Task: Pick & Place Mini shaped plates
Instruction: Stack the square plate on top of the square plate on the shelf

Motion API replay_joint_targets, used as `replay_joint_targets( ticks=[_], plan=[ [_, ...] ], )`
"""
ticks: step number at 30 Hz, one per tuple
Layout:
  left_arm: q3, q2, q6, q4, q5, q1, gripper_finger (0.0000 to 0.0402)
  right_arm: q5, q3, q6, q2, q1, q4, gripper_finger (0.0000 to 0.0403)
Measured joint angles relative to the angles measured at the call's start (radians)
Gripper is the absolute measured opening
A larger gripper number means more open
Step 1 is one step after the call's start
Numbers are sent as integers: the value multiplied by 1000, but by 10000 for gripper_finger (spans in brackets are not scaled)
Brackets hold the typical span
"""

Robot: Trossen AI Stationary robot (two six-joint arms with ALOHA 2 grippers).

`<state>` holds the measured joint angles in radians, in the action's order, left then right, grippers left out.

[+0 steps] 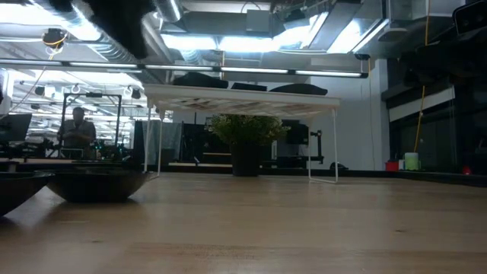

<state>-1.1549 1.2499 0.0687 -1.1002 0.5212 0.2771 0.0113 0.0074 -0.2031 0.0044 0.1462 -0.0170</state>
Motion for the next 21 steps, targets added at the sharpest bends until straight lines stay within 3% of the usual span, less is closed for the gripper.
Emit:
replay_joint_targets(
  ticks=[6, 10, 21],
  plan=[
    [4, 0, 350, -248, -49, 66, 59, 0, 0, 0, 0, 0, 0, 129],
    [50, 0, 439, -311, -46, 79, 59, 0, 0, 0, 0, 0, 0, 129],
    [303, 0, 444, -52, -42, 81, 59, 0, 0, 0, 0, 0, 0, 129]
  ],
)
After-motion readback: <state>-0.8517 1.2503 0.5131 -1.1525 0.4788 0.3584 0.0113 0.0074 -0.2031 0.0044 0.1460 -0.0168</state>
